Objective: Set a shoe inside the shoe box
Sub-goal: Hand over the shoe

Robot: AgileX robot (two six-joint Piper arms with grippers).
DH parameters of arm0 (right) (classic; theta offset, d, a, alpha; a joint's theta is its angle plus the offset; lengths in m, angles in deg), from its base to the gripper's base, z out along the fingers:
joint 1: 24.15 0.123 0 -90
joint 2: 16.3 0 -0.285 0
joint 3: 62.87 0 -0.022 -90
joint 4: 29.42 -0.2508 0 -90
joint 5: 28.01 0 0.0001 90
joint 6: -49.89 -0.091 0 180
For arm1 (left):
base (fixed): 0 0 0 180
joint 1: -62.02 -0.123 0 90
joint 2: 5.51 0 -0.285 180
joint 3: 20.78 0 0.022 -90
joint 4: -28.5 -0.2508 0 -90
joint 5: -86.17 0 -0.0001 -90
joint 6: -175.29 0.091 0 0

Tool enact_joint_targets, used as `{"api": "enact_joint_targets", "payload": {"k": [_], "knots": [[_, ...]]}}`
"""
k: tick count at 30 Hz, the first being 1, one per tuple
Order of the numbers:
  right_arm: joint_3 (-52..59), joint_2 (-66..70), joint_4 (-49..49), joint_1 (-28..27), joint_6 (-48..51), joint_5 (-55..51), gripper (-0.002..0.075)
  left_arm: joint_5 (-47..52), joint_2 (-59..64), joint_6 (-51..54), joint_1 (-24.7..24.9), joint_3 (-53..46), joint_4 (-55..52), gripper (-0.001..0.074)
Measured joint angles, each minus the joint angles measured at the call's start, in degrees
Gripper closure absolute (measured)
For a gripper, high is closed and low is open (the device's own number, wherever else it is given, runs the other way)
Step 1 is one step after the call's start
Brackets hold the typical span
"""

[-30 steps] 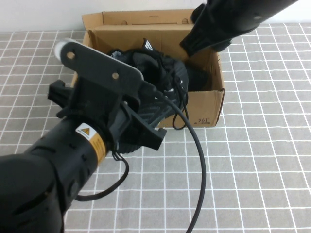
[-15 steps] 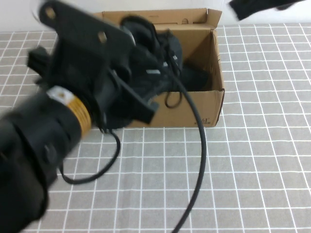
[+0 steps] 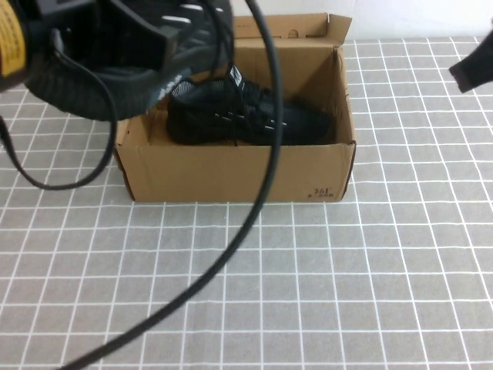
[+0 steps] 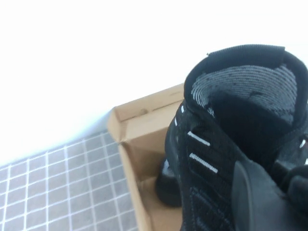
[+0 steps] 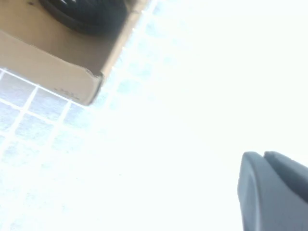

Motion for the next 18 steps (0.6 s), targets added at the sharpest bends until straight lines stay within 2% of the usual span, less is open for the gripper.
{"api": "enact_joint_targets", "payload": {"k": [10,18], "knots": [[1.11,-0.28,-1.86,-1.23,-0.79,1.34,0.0742,0.89,3.08,2.57,-7.93,0.13,5.39,0.0702],[1.11,-0.28,-2.33,-1.23,-0.79,1.70,0.0742,0.56,11.72,2.70,-9.60,2.95,7.53,0.0702]]}}
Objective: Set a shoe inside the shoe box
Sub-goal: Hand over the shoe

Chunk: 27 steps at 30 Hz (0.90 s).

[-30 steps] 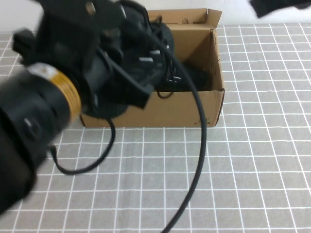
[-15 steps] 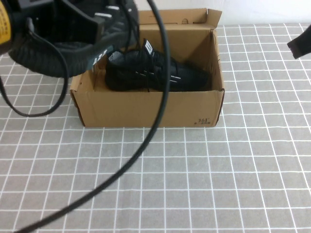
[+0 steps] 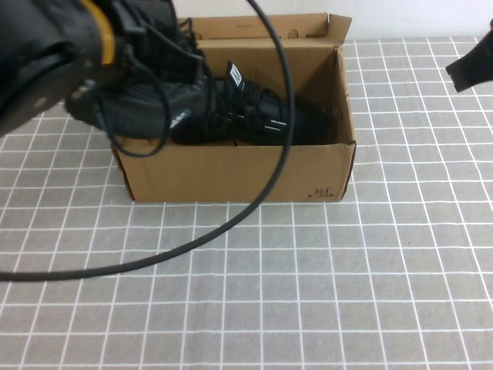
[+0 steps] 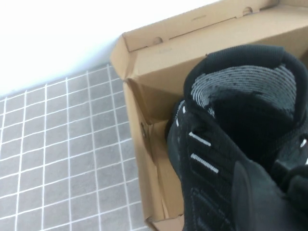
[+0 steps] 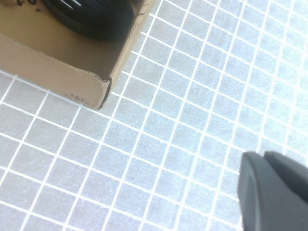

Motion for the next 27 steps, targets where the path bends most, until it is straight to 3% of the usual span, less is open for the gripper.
{"api": "enact_joint_targets", "payload": {"k": [11,24,27], "knots": [[0.09,0.00,-0.03,0.00,0.00,0.03,0.0742,-0.89,1.89,4.85,-1.45,1.68,3.15,0.0702],[0.09,0.45,-2.53,0.00,0.00,1.34,0.0742,-5.80,1.44,37.10,-19.67,2.44,40.99,0.0702],[0.09,0.45,-2.53,0.00,0.00,1.34,0.0742,-5.88,1.36,48.84,-23.98,2.70,50.07,0.0702]]}}
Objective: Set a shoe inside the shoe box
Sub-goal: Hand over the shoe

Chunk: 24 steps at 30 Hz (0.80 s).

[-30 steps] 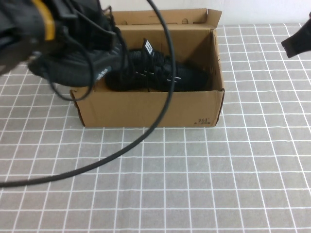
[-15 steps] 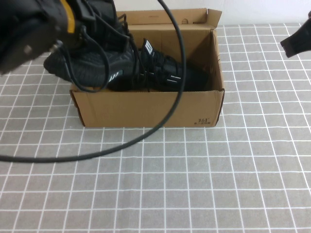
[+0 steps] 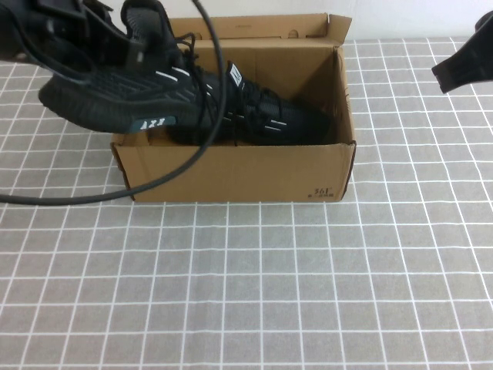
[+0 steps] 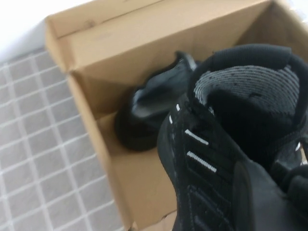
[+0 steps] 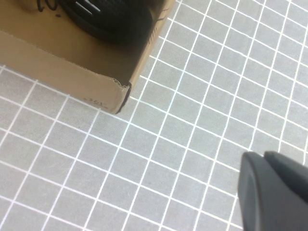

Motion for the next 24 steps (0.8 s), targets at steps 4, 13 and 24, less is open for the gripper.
{"api": "enact_joint_targets", "payload": {"k": [4,13,24], "knots": [[0.00,0.00,0.00,0.00,0.00,0.00,0.0742,2.02,0.00,18.76,-6.32,0.00,17.39,0.0702],[0.00,0.00,-0.41,0.00,0.00,0.09,0.0742,13.99,1.56,47.99,-18.30,0.35,46.46,0.0702],[0.00,0.00,-0.19,0.00,0.00,0.09,0.0742,24.76,10.82,65.23,-23.90,2.68,58.59,0.0702]]}}
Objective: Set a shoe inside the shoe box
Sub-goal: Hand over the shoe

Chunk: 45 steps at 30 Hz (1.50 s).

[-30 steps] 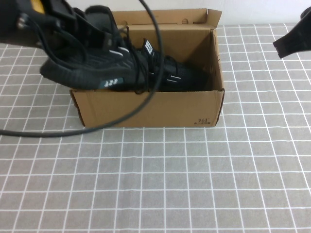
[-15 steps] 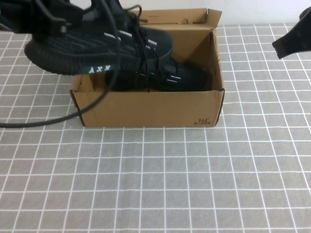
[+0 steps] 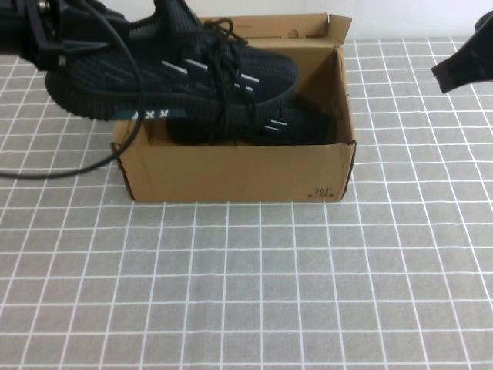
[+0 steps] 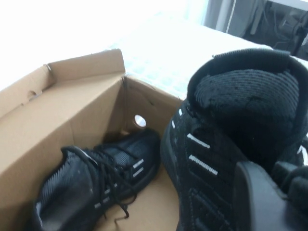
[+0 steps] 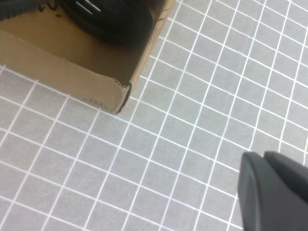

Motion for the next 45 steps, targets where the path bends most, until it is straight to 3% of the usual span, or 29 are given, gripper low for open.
{"api": "enact_joint_targets", "payload": {"k": [14,23,45], "knots": [[0.00,0.00,2.06,-0.38,0.66,1.42,0.0742,0.89,13.85,-0.18,-0.05,17.44,0.79,0.0702],[0.00,0.10,2.42,-4.92,0.79,3.34,0.0742,0.89,17.04,-0.56,1.32,18.15,0.64,0.0702],[0.00,4.11,1.74,-5.14,1.03,4.07,0.0742,0.89,17.91,-0.56,2.92,18.37,-1.66,0.0702]]}}
